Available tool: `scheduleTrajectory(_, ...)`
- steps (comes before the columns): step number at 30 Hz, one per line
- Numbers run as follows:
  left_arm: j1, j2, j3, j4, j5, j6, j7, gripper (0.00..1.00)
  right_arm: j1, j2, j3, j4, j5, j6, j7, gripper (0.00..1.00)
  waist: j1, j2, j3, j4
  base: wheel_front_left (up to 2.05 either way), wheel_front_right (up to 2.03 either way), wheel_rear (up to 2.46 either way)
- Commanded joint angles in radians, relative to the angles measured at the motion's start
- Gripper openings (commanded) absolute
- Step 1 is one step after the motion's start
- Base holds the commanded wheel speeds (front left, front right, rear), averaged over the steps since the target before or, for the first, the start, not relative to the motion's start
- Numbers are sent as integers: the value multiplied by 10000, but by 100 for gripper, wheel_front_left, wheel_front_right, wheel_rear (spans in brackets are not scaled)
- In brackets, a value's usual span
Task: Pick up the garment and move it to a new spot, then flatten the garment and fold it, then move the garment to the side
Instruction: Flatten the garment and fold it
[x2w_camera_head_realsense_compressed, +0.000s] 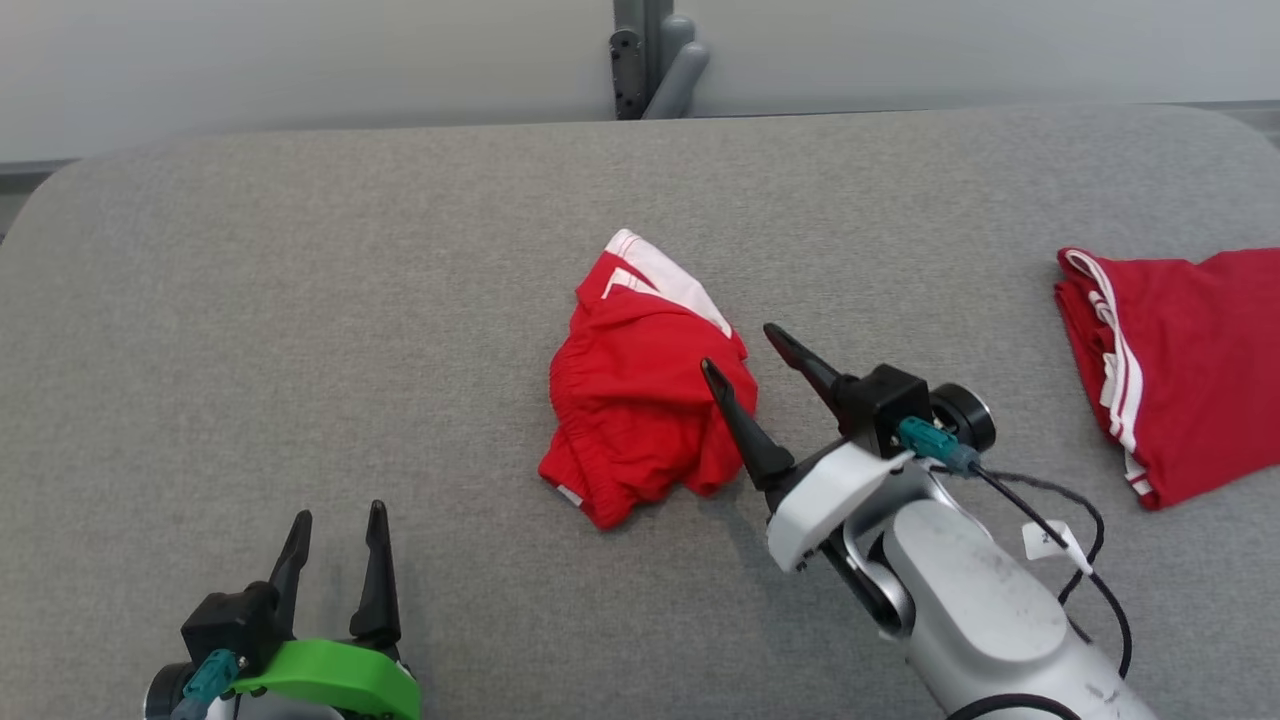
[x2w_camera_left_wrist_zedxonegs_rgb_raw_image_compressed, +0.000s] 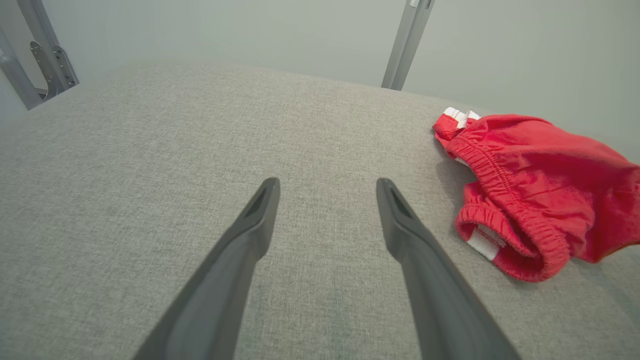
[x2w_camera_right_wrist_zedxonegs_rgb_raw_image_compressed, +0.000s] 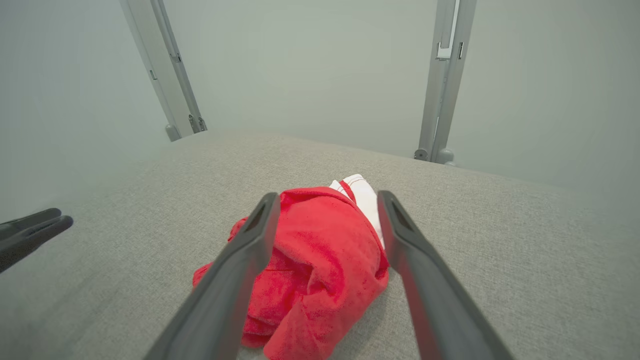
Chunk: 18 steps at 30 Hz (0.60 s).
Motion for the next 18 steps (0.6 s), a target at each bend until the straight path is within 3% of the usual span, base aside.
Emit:
scheduleTrajectory(1, -198, 24, -52, -5, -158, 52, 2, 100, -439, -47, 42, 325, -85, -16, -22, 100, 0, 0, 693, 916, 0, 0, 0)
scheduleTrajectory(8, -549, 24, -591, -79, -530, 167, 3, 100, -2306, -423, 271, 2389, -71, -16, -16, 100, 0, 0, 1329, 2015, 0, 0, 0)
scheduleTrajectory(18, -660, 22, -910, -90, -796, 309, 3, 100, -3669, -693, 1462, 4814, -204, -16, 512, 100, 0, 0, 1468, 2591, 0, 0, 0)
